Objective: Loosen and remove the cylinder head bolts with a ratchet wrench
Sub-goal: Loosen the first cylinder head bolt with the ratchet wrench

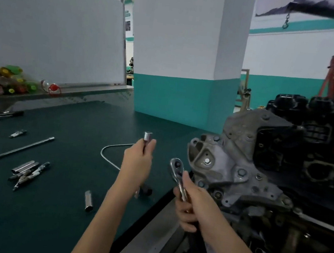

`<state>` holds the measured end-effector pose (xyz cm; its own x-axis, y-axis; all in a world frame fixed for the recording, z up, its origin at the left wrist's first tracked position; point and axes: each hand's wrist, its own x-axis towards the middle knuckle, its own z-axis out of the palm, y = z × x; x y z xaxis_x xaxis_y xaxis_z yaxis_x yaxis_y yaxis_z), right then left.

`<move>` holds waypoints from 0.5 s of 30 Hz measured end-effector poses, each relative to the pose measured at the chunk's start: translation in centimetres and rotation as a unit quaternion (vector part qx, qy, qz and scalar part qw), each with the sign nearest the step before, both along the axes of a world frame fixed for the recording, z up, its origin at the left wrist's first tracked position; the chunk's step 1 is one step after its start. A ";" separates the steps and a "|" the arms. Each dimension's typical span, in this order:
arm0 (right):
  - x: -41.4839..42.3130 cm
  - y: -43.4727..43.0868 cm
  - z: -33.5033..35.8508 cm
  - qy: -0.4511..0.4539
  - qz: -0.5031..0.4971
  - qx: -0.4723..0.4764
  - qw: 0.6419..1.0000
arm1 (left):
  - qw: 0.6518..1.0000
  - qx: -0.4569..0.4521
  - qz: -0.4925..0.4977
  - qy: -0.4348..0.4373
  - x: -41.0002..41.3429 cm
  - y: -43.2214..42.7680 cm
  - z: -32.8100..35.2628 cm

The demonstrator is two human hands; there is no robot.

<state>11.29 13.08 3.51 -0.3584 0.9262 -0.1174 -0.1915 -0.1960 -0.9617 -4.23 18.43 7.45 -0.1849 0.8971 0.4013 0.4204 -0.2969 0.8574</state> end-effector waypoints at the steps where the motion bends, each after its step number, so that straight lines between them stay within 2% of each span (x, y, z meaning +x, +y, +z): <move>1: 1.3 -0.9 0.5 -0.005 -0.011 0.004 1.000 | 0.999 0.028 -0.040 0.007 1.4 -1.2 0.2; 4: 5.8 -3.7 1.7 0.015 -0.037 0.006 0.999 | 0.981 0.130 -0.134 0.059 5.7 -4.3 -0.3; 6: 8.7 -5.7 2.3 0.039 -0.045 -0.003 0.998 | 0.965 0.168 -0.192 0.067 8.5 -5.9 -0.8; 11: 15.5 -10.9 3.3 0.071 -0.067 0.007 0.995 | 0.920 0.218 -0.291 0.147 15.8 -8.8 -1.4; 15: 19.7 -14.5 3.2 0.071 -0.083 0.002 0.994 | 0.893 0.244 -0.328 0.191 20.5 -10.5 -1.5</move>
